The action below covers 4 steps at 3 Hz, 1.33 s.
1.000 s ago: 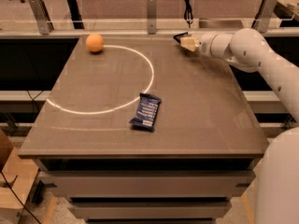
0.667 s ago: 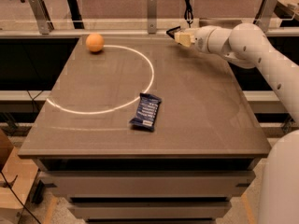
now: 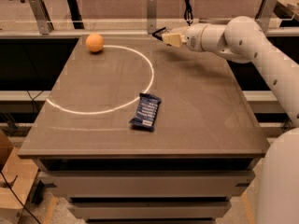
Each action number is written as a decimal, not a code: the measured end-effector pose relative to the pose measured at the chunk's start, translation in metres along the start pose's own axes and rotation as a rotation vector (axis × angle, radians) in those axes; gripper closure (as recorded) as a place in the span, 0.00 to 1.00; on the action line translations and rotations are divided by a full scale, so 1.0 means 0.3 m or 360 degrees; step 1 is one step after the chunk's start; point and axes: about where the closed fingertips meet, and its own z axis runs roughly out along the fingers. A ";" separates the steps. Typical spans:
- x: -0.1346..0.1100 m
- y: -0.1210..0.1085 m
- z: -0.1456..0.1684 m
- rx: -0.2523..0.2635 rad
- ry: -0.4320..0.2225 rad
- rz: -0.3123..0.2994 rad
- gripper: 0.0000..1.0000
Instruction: Move rxbar chocolate near orange
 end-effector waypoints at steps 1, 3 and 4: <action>0.005 0.023 0.019 -0.0033 0.0014 0.0000 1.00; -0.086 0.213 0.097 -0.0249 -0.0058 -0.0076 1.00; -0.125 0.335 0.150 -0.0397 -0.0075 -0.0119 1.00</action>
Offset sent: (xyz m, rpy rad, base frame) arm -0.0243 0.0651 0.0188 0.0167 -0.0417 0.1585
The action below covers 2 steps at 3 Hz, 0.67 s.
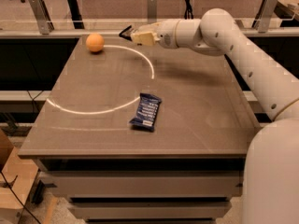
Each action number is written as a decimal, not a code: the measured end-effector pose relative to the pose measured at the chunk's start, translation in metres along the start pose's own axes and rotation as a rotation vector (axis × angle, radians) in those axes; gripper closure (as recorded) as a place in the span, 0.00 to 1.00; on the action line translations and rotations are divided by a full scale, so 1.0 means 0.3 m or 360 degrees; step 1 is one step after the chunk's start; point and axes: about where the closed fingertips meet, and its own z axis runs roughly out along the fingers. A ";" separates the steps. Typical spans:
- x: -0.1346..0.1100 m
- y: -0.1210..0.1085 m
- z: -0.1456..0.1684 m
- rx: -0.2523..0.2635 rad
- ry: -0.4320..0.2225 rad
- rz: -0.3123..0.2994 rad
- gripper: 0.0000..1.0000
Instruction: Move rxbar chocolate near orange
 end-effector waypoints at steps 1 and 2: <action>0.008 0.102 0.107 -0.0131 0.0003 0.0020 1.00; 0.036 0.177 0.208 -0.0213 0.0003 0.0080 0.84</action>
Offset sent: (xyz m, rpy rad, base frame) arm -0.0174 0.1151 -0.0449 0.0602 0.1214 0.1615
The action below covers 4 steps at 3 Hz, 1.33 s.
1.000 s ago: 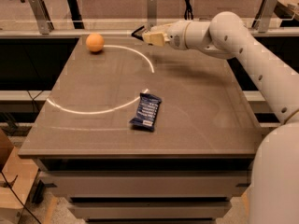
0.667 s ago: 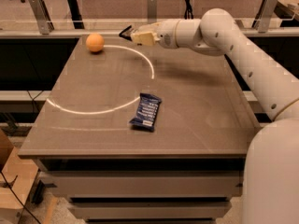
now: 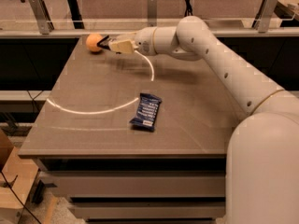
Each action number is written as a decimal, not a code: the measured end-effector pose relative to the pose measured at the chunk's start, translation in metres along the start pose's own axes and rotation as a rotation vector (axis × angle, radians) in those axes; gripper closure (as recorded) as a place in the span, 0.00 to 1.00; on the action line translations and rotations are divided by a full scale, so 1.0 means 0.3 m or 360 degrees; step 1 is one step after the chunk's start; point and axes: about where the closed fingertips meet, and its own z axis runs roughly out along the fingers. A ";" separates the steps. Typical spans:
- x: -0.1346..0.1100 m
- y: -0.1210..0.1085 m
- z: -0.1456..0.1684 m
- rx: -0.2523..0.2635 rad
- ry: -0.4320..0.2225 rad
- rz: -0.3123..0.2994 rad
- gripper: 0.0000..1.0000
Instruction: Move rxbar chocolate near orange
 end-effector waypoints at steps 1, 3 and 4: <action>0.036 0.039 0.091 -0.0030 0.0011 0.0036 0.59; 0.100 0.017 0.163 0.0042 0.0050 0.0109 0.13; 0.100 0.023 0.171 0.0036 0.0049 0.0110 0.00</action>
Offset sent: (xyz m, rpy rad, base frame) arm 0.0115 0.0434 -0.0460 -0.0110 0.0764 -0.0379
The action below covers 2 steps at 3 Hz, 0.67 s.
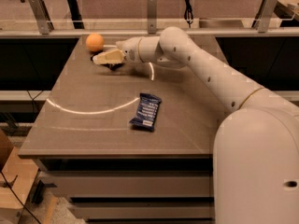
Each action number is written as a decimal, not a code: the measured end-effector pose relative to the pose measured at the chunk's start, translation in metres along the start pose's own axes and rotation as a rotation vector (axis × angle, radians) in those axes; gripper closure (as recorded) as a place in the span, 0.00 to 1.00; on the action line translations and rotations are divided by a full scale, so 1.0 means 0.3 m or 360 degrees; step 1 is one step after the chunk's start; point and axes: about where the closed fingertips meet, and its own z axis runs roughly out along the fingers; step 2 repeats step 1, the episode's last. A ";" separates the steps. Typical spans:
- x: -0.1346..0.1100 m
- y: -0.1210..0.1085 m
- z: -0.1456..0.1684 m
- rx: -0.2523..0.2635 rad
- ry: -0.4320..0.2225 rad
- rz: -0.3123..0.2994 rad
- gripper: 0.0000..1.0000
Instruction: Move rxbar chocolate near orange
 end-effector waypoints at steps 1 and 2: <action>0.000 0.000 0.000 0.0000 0.0000 0.0000 0.00; 0.000 0.000 0.000 0.0000 0.0000 0.0000 0.00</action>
Offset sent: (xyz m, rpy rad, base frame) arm 0.0000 0.0000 0.0000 0.0000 0.0000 0.0000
